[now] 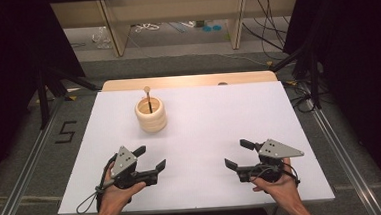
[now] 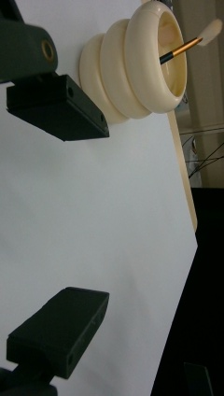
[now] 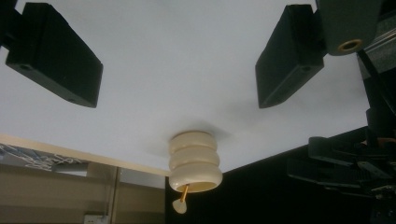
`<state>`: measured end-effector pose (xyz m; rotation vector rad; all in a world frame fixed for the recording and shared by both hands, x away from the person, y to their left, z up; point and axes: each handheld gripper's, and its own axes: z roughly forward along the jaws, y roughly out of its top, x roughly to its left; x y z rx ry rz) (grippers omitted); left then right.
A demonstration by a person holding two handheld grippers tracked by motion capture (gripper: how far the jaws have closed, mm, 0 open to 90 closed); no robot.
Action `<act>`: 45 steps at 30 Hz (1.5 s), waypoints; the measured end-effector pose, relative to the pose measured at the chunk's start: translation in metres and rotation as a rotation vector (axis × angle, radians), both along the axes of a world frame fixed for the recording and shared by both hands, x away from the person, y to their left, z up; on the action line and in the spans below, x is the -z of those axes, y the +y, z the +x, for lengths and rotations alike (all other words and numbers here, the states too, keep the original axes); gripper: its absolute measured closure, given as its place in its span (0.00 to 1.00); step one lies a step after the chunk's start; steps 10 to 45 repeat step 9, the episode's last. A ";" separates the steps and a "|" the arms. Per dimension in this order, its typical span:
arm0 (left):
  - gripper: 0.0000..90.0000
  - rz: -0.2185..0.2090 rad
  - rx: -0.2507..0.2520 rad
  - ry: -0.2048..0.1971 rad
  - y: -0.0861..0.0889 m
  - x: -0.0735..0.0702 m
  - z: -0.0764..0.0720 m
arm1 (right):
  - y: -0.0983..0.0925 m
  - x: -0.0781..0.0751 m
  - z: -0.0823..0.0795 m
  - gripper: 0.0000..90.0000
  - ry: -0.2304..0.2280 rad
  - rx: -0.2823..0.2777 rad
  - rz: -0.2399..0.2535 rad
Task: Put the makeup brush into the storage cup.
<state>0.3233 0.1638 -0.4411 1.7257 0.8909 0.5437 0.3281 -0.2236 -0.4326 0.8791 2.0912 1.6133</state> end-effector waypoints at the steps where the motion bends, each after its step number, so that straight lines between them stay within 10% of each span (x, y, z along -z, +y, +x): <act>1: 0.20 -0.002 -0.002 0.002 0.000 0.000 0.000 | 0.000 0.000 0.000 0.18 0.003 0.003 -0.006; 45: 0.19 0.001 -0.004 0.000 0.001 0.000 0.001 | 0.000 0.000 -0.001 0.18 0.004 -0.001 -0.008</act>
